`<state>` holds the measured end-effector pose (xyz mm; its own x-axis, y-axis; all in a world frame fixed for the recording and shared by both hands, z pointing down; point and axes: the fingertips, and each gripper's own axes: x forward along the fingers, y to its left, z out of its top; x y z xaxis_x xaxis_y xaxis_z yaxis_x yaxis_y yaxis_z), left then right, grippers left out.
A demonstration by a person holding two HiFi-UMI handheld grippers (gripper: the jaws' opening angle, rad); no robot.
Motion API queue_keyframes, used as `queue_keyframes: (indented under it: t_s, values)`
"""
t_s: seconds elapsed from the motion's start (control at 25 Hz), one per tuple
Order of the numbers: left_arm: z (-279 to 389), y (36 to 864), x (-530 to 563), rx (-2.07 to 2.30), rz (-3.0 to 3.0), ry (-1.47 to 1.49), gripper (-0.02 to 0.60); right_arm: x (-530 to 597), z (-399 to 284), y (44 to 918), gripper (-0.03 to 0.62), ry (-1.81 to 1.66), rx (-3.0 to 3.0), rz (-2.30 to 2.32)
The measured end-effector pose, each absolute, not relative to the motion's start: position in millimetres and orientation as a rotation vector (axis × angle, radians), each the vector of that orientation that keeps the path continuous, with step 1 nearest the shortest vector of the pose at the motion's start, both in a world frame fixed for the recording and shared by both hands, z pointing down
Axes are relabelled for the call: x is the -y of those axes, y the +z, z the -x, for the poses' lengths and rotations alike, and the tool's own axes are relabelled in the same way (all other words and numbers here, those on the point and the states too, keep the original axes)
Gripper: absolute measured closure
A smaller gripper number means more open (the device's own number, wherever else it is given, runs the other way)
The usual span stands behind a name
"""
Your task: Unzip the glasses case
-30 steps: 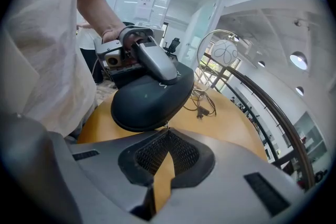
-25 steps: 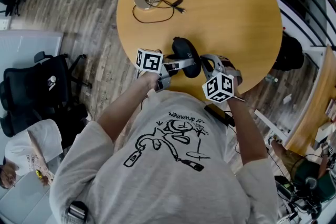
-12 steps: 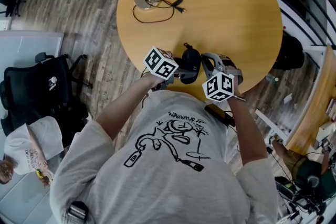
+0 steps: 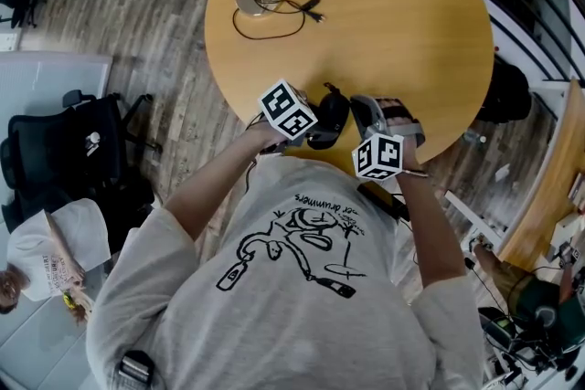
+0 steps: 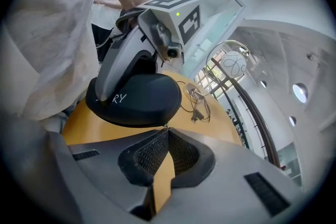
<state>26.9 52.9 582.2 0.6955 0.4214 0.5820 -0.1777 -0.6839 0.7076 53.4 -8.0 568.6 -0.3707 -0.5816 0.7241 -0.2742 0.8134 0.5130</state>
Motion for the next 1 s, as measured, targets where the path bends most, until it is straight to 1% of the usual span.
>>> queue_keyframes:
  t_s: [0.72, 0.84, 1.0]
  values:
    - [-20, 605, -66, -0.249, -2.062, 1.212, 0.380, 9, -47, 568, 0.574, -0.645, 1.834, -0.556]
    - [-23, 604, -67, -0.254, -2.065, 1.162, 0.374, 11, -49, 570, 0.572, -0.630, 1.837, -0.566]
    - [-32, 603, -65, -0.223, -2.068, 0.977, 0.360, 15, -60, 577, 0.569, -0.458, 1.894, -0.628]
